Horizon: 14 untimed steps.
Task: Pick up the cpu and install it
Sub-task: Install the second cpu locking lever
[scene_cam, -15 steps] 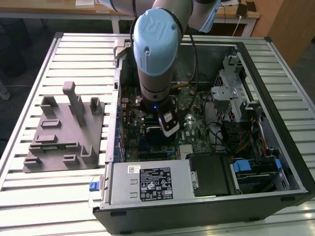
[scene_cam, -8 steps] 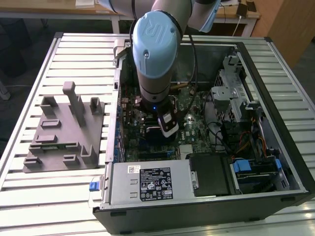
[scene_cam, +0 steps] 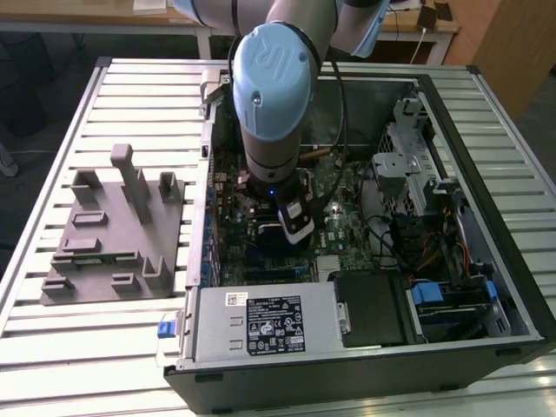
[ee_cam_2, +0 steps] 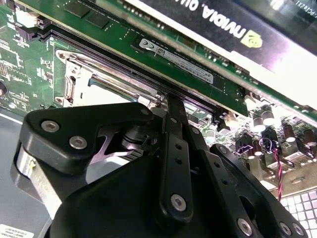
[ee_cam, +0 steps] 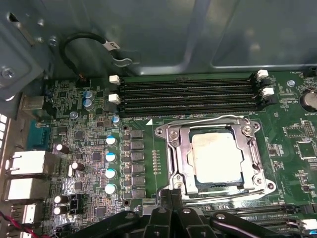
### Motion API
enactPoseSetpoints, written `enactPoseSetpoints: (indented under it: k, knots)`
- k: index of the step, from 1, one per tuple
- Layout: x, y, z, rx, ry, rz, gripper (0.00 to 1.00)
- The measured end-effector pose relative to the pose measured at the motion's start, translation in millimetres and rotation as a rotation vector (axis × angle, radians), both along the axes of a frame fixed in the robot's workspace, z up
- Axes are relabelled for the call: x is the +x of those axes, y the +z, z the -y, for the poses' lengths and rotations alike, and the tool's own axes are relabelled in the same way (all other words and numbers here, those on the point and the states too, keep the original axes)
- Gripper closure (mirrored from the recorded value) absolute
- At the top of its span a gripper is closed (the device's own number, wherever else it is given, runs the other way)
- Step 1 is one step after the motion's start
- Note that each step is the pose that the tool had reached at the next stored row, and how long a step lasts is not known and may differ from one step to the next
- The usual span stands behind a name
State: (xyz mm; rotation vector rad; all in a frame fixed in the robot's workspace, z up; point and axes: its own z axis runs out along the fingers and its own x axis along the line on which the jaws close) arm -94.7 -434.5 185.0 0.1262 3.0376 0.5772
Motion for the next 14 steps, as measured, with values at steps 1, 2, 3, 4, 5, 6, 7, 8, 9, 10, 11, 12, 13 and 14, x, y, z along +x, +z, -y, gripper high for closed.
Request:
enactPoseSetpoints:
  k: [1, 2, 3, 4, 5, 6, 7, 8, 9, 10, 11, 12, 13, 14]
  knots:
    - [-0.2, -0.4, 0.0, -0.0001, 0.000, -0.0001, 0.89]
    - [-0.3, -0.9, 0.0, -0.0003, 0.000, -0.0002, 0.89]
    - [-0.4, -1.3, 0.1, -0.0004, 0.000, -0.0002, 0.89]
    - [-0.4, -1.6, 0.1, -0.0003, 0.000, -0.0002, 0.89]
    - [-0.5, -1.7, 0.1, -0.0003, 0.000, -0.0001, 0.89]
    - [-0.5, -1.8, 0.0, -0.0002, 0.000, -0.0001, 0.89]
    - [-0.5, -1.9, 0.0, -0.0001, 0.000, 0.0000, 0.89]
    - [-0.5, -1.9, 0.0, 0.0000, 0.000, 0.0000, 0.89]
    - [-0.5, -1.9, 0.0, 0.0000, 0.000, 0.0000, 0.89]
    - [-0.5, -1.8, 0.0, -0.0001, 0.000, 0.0000, 0.89]
    - [-0.5, -1.5, 0.0, 0.0001, 0.000, 0.0001, 0.89]
    - [-0.5, -0.8, -0.1, 0.0005, 0.000, 0.0004, 0.89]
    - [-0.5, 0.3, 0.0, 0.0004, 0.000, 0.0005, 0.89]
    - [-0.6, 1.8, 0.1, -0.0004, 0.000, 0.0001, 0.89]
